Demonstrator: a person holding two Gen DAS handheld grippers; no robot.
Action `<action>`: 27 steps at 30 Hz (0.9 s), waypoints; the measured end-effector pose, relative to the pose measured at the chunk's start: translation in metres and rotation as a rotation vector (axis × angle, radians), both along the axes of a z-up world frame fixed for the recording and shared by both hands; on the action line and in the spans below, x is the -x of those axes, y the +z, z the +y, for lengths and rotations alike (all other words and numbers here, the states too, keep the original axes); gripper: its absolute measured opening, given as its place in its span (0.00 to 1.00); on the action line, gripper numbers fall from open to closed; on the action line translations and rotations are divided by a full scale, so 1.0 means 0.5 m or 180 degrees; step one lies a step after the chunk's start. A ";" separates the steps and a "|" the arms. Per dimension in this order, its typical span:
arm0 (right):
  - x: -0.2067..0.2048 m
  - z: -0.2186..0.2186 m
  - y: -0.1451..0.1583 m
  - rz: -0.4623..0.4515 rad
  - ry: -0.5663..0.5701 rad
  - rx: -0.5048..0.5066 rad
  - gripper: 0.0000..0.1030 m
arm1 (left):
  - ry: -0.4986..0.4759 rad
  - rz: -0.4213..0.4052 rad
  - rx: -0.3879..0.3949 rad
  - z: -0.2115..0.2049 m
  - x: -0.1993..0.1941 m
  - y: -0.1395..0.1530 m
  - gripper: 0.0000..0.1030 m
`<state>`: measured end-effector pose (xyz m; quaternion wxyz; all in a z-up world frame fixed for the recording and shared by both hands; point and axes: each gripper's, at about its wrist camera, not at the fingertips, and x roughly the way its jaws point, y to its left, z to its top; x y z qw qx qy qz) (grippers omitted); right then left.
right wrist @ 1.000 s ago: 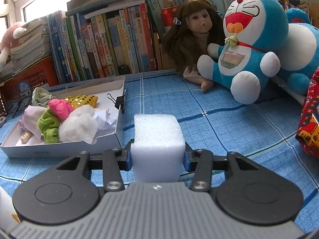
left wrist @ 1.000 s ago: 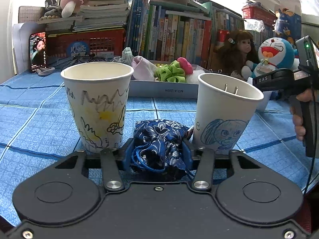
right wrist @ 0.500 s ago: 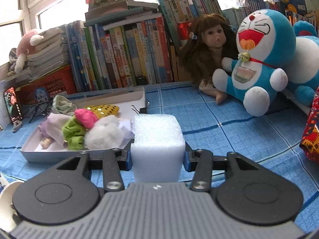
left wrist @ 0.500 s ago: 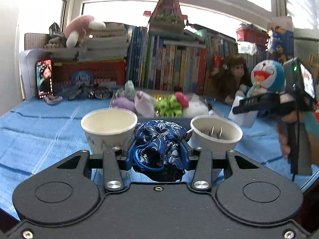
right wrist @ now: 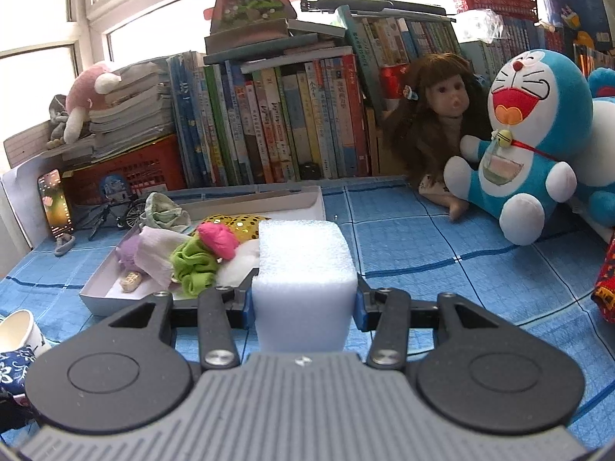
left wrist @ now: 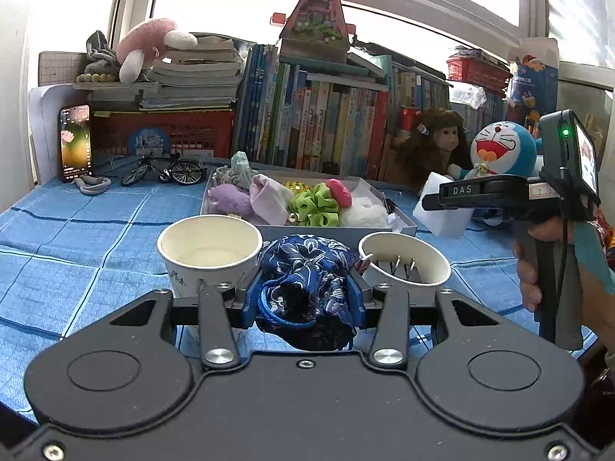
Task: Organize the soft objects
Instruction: 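Lift the pouch and foam block with both grippers and carry them over the tray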
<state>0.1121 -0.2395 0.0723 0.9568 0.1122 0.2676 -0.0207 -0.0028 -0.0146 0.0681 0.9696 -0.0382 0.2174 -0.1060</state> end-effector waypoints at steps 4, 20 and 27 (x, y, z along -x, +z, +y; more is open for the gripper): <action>0.002 0.004 0.001 0.0004 0.0007 0.0002 0.50 | -0.0023 0.0031 0.0005 0.003 0.008 -0.008 0.41; 0.013 0.029 0.024 -0.0030 0.0146 0.0009 0.50 | -0.0307 -0.0153 0.0029 0.021 0.034 0.074 0.41; 0.014 0.043 0.049 -0.0089 0.0243 -0.0072 0.50 | -0.0170 -0.0219 -0.0057 0.034 -0.049 0.135 0.41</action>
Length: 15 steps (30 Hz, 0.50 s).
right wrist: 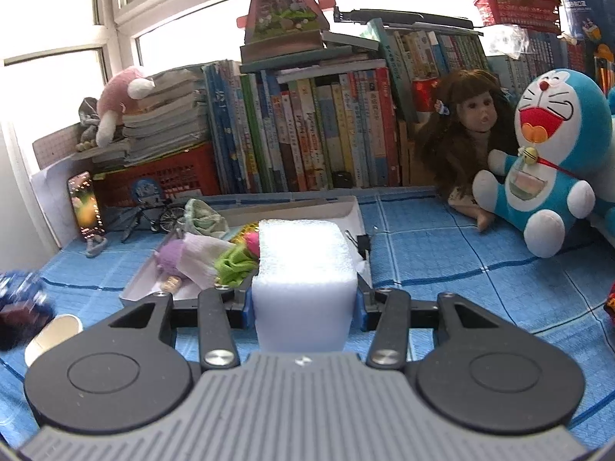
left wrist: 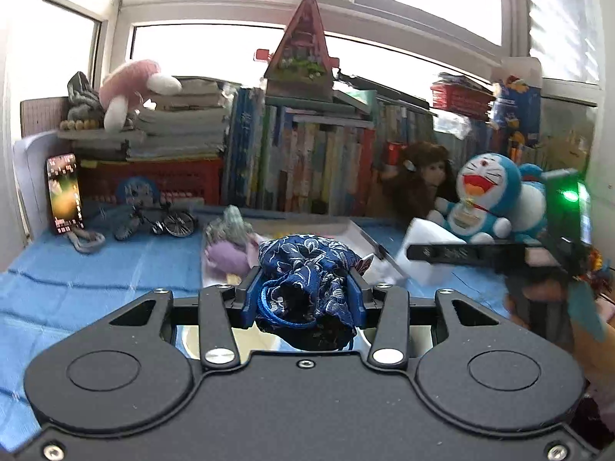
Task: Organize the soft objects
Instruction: 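Lift the pouch and foam block with both grippers and carry them over the tray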
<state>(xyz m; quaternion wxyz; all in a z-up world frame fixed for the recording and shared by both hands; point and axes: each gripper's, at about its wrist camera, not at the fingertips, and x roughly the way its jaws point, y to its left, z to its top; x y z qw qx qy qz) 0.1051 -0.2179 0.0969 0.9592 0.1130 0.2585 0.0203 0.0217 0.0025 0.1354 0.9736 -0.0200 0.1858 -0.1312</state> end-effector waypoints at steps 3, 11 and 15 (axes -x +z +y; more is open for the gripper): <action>-0.002 0.009 0.010 -0.0026 0.0045 -0.0007 0.50 | 0.0068 0.0000 -0.0060 -0.002 -0.049 0.017 0.41; -0.024 0.033 0.024 -0.0046 0.0134 0.0062 0.50 | 0.0151 0.0177 -0.0087 -0.016 -0.186 0.036 0.41; -0.042 0.038 0.032 -0.0038 0.0157 0.0075 0.50 | 0.0169 0.0244 -0.0189 -0.030 -0.245 0.043 0.41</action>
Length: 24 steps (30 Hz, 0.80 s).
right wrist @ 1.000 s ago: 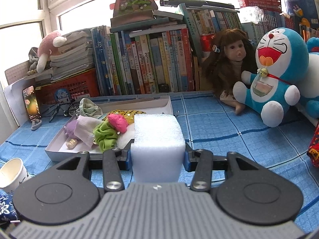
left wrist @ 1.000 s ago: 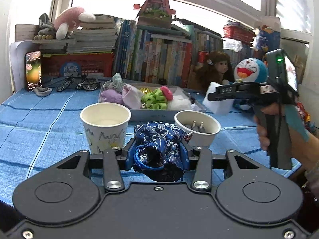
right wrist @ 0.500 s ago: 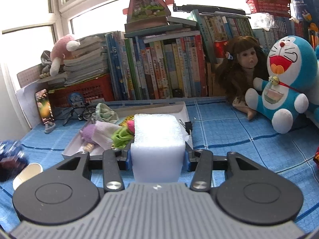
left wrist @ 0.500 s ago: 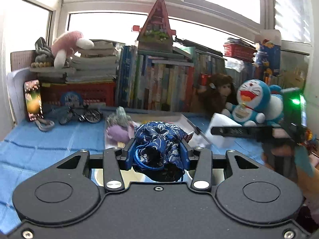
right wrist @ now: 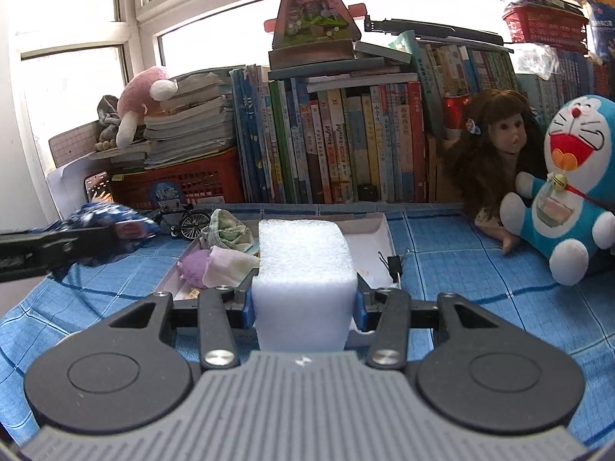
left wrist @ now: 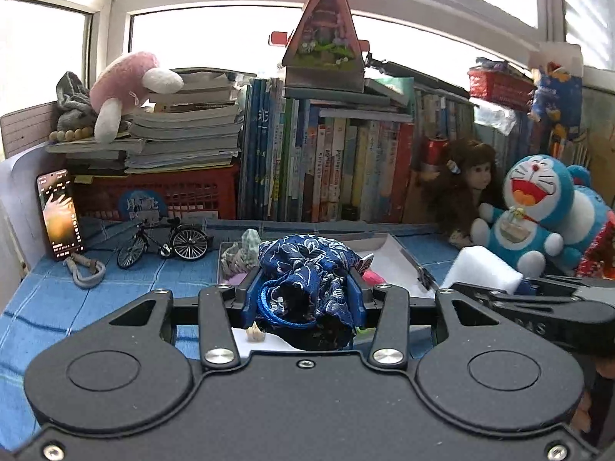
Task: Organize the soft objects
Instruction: 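Lift the pouch and foam block with both grippers and carry them over the tray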
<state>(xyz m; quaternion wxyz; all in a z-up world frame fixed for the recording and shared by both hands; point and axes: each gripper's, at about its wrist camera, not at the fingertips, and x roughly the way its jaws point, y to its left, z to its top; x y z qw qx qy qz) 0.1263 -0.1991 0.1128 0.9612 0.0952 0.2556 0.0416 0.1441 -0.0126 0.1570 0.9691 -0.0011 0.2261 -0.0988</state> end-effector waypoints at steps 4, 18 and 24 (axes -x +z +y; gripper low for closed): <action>-0.027 0.001 0.008 0.0030 -0.0001 0.0021 0.50 | -0.0021 0.0100 0.0046 -0.006 -0.061 0.005 0.41; -0.151 -0.026 0.016 0.0208 -0.0137 -0.0047 0.50 | 0.0062 0.0568 0.0198 -0.017 -0.254 -0.012 0.41; -0.202 -0.029 -0.003 0.0324 -0.0174 -0.0064 0.50 | 0.0135 0.0785 0.0231 -0.025 -0.323 -0.039 0.41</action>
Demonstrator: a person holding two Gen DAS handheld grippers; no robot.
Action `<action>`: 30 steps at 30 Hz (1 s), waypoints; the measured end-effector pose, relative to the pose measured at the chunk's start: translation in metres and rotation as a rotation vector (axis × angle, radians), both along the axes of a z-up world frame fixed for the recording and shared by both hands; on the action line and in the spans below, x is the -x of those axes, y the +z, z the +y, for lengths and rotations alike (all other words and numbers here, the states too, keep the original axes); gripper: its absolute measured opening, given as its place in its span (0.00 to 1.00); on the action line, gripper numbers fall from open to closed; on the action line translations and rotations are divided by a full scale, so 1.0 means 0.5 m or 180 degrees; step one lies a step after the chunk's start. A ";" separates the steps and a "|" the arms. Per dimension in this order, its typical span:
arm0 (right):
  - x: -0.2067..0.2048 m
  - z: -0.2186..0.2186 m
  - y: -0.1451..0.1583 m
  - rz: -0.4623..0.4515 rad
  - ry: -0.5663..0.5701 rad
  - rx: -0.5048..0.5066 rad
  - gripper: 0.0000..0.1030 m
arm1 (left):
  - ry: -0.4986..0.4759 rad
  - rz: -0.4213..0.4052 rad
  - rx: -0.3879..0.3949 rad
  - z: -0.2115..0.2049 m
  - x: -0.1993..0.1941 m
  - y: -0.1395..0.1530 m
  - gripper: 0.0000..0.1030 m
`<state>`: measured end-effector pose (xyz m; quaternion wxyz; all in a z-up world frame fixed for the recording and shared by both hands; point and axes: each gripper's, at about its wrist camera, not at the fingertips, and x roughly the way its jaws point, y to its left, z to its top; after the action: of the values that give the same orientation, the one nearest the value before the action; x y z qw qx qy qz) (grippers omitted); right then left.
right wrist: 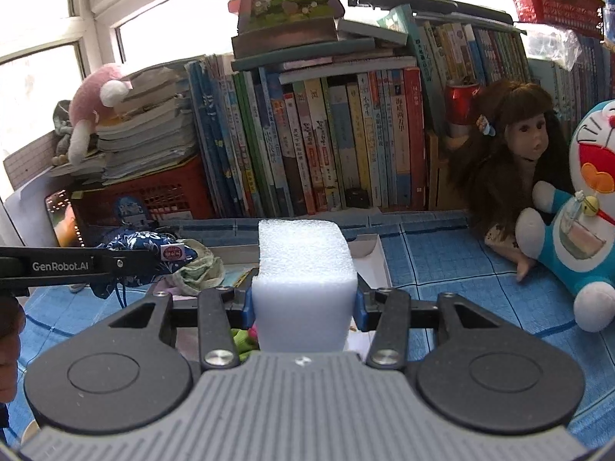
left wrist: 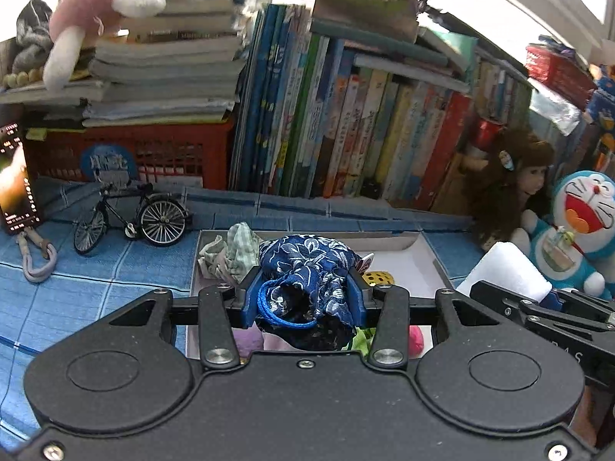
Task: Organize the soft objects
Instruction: 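Lift the pouch and foam block with both grippers and carry them over the tray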
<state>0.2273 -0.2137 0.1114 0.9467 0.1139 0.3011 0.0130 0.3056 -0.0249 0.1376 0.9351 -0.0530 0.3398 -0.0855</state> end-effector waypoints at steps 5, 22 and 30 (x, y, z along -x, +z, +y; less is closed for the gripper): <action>-0.035 -0.007 -0.021 0.0059 -0.0047 -0.0074 0.50 | 0.0022 0.0107 -0.0015 -0.006 -0.040 -0.025 0.41; -0.106 -0.012 -0.091 0.0220 -0.0139 -0.0061 0.50 | 0.0018 0.0292 -0.0183 -0.021 -0.110 -0.088 0.41; -0.122 -0.004 -0.106 0.0254 -0.0149 -0.0039 0.50 | -0.0010 0.0364 -0.0244 -0.022 -0.120 -0.105 0.41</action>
<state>0.2885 -0.2159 0.0583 0.9333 0.1271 0.3358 -0.0120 0.3657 -0.0356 0.0849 0.9153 -0.0214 0.3958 -0.0707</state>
